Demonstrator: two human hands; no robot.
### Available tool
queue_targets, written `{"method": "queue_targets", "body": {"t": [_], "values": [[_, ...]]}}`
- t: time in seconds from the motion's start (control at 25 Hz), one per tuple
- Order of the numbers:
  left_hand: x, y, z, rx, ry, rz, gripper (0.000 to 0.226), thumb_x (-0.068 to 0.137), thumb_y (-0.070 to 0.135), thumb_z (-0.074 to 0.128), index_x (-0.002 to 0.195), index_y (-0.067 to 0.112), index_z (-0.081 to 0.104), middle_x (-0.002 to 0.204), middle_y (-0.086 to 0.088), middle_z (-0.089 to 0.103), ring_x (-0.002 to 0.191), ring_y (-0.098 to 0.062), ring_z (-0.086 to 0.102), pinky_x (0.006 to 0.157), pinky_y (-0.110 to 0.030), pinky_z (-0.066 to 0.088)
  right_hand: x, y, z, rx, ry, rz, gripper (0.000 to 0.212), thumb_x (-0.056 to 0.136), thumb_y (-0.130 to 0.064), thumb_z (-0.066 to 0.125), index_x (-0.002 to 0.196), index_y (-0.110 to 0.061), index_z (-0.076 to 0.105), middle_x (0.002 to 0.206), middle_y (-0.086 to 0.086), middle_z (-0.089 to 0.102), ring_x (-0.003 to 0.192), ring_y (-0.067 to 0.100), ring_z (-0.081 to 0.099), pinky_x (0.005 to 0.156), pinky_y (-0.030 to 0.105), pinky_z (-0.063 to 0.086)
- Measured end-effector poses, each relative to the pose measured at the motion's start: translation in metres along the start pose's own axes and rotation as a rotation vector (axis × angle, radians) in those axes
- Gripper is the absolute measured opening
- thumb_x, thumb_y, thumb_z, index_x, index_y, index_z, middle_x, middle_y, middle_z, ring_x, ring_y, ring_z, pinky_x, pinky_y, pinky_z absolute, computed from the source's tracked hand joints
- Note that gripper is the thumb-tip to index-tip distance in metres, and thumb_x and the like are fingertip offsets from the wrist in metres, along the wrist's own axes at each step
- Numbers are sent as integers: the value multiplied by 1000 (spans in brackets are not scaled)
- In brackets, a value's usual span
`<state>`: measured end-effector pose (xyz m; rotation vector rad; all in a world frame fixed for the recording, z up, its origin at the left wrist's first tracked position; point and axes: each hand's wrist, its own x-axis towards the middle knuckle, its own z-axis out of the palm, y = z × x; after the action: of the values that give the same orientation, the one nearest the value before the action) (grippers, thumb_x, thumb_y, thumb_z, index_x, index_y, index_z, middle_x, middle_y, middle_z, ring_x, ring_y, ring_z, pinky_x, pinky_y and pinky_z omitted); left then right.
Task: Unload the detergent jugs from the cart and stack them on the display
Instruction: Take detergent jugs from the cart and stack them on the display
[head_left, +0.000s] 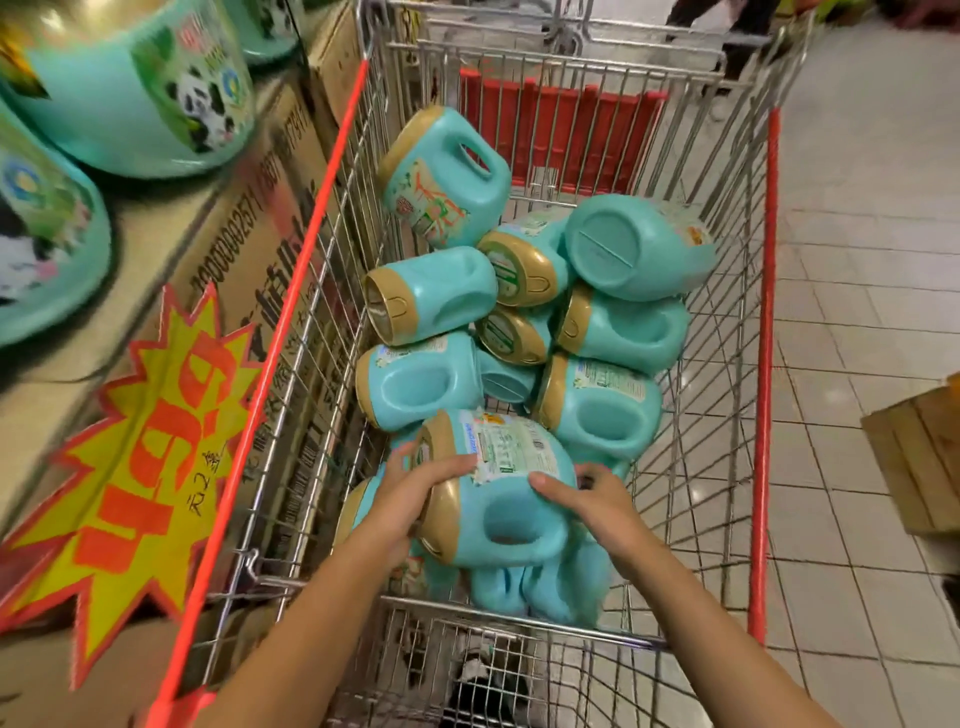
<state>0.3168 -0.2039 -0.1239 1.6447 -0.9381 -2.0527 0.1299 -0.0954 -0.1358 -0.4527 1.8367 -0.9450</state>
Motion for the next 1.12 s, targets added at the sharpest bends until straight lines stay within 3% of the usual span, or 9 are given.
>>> {"method": "queue_targets", "body": {"t": [0.12, 0.28, 0.36, 0.44, 0.6, 0.72, 0.88, 1.0, 1.12], "values": [[-27, 11, -2, -110, -30, 121, 103, 38, 26, 87, 134, 23, 49, 115, -8, 69, 84, -24, 70, 69, -35, 55, -30, -10, -12, 178, -8, -86, 63, 58, -48, 83, 100, -9, 56, 98, 5, 64, 89, 18, 66, 87, 43, 53], [-64, 42, 0, -102, -134, 331, 105, 36, 23, 83, 135, 23, 51, 116, -11, 70, 90, -30, 70, 78, -40, 56, -56, -36, -33, 368, -176, -168, 59, 67, -35, 84, 116, -21, 55, 104, 1, 68, 83, 8, 69, 62, 26, 54], [-84, 57, 0, 2, -195, 437, 104, 36, 22, 84, 135, 27, 52, 127, -13, 64, 103, -37, 65, 89, -49, 52, -63, -47, -43, 532, -311, -123, 66, 71, -33, 79, 130, -27, 50, 120, 3, 66, 95, 16, 68, 66, 40, 58], [-105, 67, -1, 45, -272, 517, 99, 38, 22, 83, 132, 30, 55, 129, -10, 63, 104, -32, 66, 88, -44, 53, -73, -51, -51, 685, -493, -66, 82, 58, -34, 90, 131, -20, 56, 126, 9, 64, 105, 26, 65, 81, 54, 56], [-144, 75, 0, 144, -396, 589, 94, 42, 22, 80, 133, 28, 55, 131, -2, 63, 109, -20, 64, 85, -31, 53, -95, -41, -47, 853, -699, -97, 75, 37, -25, 98, 107, -8, 74, 110, 15, 72, 99, 27, 70, 80, 46, 58], [-169, 80, 3, 303, -298, 619, 93, 49, 35, 80, 137, 28, 51, 137, -2, 57, 117, -20, 60, 96, -35, 49, -114, -37, -35, 896, -626, -169, 77, 39, -31, 97, 110, -10, 73, 111, 15, 71, 99, 27, 70, 76, 44, 59], [-194, 52, 20, 454, 360, 871, 76, 72, 48, 77, 139, 31, 44, 142, 13, 37, 132, -6, 35, 113, -33, 28, -132, -35, -17, 829, -297, -308, 85, 55, -21, 83, 132, -22, 49, 117, 8, 69, 97, 23, 69, 71, 45, 59], [-214, 16, 52, 107, 122, 673, 83, 65, 50, 76, 139, 38, 40, 141, 14, 47, 126, -5, 49, 106, -31, 41, -146, -35, -5, 732, -60, -550, 91, 53, -12, 81, 127, -37, 36, 119, -1, 63, 96, 10, 68, 74, 32, 56], [-216, 12, 76, -119, -101, 578, 108, 47, 46, 83, 143, 31, 35, 122, 2, 68, 108, -11, 67, 88, -27, 55, -159, -31, 5, 478, 67, -724, 95, 44, -30, 85, 118, -49, 29, 124, -12, 49, 98, 1, 63, 78, 18, 52]]}}
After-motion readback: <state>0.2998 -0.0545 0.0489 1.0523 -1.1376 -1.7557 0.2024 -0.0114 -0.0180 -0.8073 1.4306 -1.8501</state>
